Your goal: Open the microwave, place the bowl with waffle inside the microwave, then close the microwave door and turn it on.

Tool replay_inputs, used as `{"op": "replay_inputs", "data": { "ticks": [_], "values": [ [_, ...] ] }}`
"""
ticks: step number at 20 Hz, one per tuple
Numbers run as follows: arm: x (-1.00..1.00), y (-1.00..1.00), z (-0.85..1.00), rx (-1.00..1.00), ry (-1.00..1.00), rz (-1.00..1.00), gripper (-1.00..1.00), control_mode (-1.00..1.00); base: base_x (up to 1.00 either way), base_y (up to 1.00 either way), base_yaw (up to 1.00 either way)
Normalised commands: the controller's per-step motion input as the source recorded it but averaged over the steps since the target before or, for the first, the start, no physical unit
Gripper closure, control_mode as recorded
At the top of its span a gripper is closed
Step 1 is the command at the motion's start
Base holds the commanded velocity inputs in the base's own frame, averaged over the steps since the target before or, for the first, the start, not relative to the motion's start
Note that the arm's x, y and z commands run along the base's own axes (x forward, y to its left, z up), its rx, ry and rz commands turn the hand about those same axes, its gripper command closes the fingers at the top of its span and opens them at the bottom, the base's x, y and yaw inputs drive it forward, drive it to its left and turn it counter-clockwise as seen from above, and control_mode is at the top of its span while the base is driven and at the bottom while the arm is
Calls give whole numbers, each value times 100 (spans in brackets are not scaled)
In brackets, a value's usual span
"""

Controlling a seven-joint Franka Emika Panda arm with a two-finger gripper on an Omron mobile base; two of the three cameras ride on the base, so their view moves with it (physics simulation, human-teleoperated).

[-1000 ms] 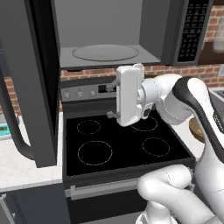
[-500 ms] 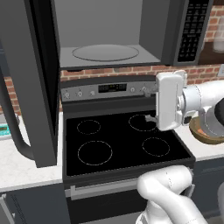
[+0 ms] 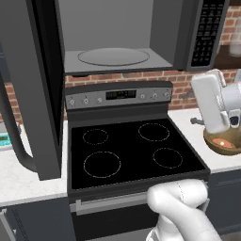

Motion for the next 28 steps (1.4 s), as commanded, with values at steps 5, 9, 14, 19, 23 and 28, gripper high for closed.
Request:
{"op": "replay_inputs", "data": {
  "ticks": [5, 9, 14, 19, 23, 28],
  "values": [
    [14, -100, -70, -28, 10, -45, -100, -100, 0, 0, 0],
    [0, -100, -85, -8, 0, -46, -100, -100, 0, 0, 0],
    [0, -99, -77, -3, 0, -46, -100, -100, 0, 0, 0],
    [0, -91, -59, -1, 2, -33, -100, -100, 0, 0, 0],
    [0, -88, -40, 0, 5, -9, -100, -100, 0, 0, 0],
    [0, -94, -26, 1, 12, 0, -100, -100, 0, 0, 0]
  ]
}}
